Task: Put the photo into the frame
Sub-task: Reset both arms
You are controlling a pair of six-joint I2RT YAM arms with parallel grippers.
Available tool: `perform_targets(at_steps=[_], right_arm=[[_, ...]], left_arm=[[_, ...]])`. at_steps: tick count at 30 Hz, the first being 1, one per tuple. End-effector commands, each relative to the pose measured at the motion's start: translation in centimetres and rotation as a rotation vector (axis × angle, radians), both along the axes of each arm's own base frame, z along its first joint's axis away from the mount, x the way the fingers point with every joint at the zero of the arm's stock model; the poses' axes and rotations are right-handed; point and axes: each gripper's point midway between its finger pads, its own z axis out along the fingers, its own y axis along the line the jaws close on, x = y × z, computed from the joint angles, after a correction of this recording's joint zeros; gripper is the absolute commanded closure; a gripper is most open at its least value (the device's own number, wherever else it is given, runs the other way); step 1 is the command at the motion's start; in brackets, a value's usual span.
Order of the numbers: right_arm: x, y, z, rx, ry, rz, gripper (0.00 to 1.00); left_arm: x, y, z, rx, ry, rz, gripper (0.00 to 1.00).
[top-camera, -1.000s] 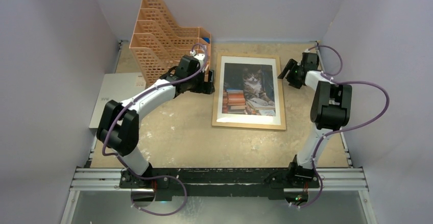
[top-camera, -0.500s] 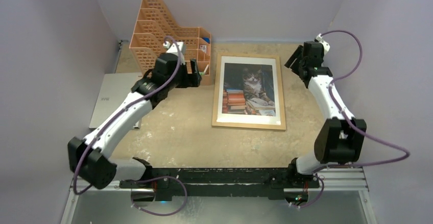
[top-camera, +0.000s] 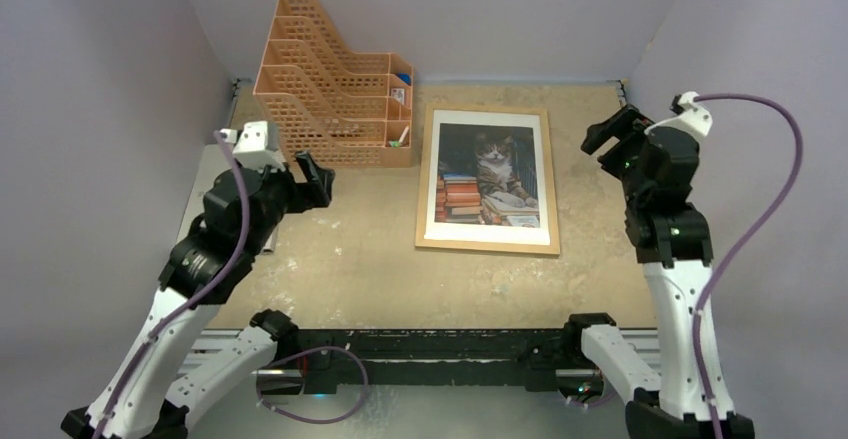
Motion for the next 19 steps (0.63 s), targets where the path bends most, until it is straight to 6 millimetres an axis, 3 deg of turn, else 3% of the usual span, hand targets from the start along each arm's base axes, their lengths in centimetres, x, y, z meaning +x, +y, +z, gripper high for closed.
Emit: perform_targets(at_steps=[1, 6, 10, 16, 19], right_arm=[[-4.1, -0.9, 3.1, -0.062, 0.022, -0.015, 0.15], [-7.2, -0.6, 4.6, -0.093, -0.008, 0.026, 0.04], [-9.3, -0.3, 5.7, -0.091, -0.035, 0.049, 0.01], [-11.2, -0.8, 6.6, -0.111, -0.04, 0.037, 0.01], [-11.6, -0.8, 6.6, -0.11, -0.04, 0.035, 0.01]], left_arm=[[-2.7, 2.8, 2.7, -0.007, -0.023, 0.068, 0.18], [-5.9, 5.0, 6.3, -0.011, -0.072, 0.088, 0.18], [-7.7, 6.0, 8.5, -0.018, -0.122, 0.079, 0.18], [-9.3, 6.6, 9.1, -0.026, -0.136, 0.068, 0.11], [-9.2, 6.6, 8.6, -0.032, -0.109, 0.074, 0.1]])
